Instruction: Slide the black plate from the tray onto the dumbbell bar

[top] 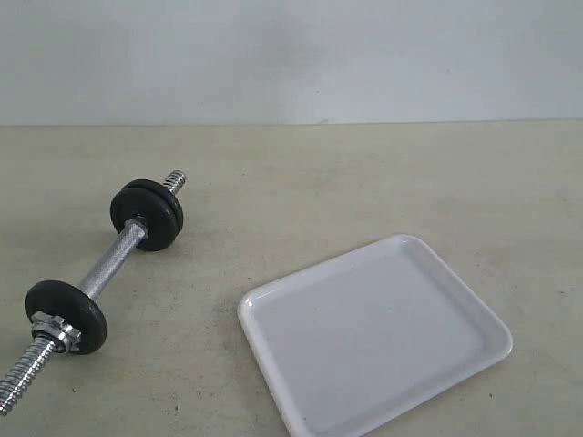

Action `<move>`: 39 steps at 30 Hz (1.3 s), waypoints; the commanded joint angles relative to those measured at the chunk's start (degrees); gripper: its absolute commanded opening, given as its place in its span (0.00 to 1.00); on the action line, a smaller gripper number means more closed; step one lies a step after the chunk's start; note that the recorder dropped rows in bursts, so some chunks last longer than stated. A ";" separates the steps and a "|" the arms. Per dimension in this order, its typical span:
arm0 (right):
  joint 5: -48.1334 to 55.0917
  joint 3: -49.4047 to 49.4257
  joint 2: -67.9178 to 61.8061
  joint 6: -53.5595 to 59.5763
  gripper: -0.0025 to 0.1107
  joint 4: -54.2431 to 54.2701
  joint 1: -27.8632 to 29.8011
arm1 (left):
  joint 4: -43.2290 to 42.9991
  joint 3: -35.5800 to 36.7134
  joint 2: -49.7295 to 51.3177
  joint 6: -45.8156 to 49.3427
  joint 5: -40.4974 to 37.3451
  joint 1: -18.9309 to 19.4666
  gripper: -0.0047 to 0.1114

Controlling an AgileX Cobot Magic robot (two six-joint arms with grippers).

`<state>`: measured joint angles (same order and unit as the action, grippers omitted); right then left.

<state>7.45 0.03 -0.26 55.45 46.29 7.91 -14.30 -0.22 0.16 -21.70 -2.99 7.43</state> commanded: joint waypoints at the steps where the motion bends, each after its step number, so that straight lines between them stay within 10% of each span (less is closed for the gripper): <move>1: 1.95 -0.03 0.26 0.23 0.02 -14.82 0.24 | 0.32 0.22 -0.16 -0.25 -0.18 1.50 0.08; 12: 5.28 -0.03 0.26 0.01 0.02 3.24 0.25 | 0.32 0.22 -0.16 -0.25 -0.18 2.16 0.08; 39: 10.45 -0.03 0.26 15.46 0.02 9.97 6.43 | 0.32 0.22 -0.16 -0.25 -0.18 2.16 0.08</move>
<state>18.46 0.03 -0.26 70.43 55.86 14.17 -14.30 -0.22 0.16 -21.70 -2.99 9.35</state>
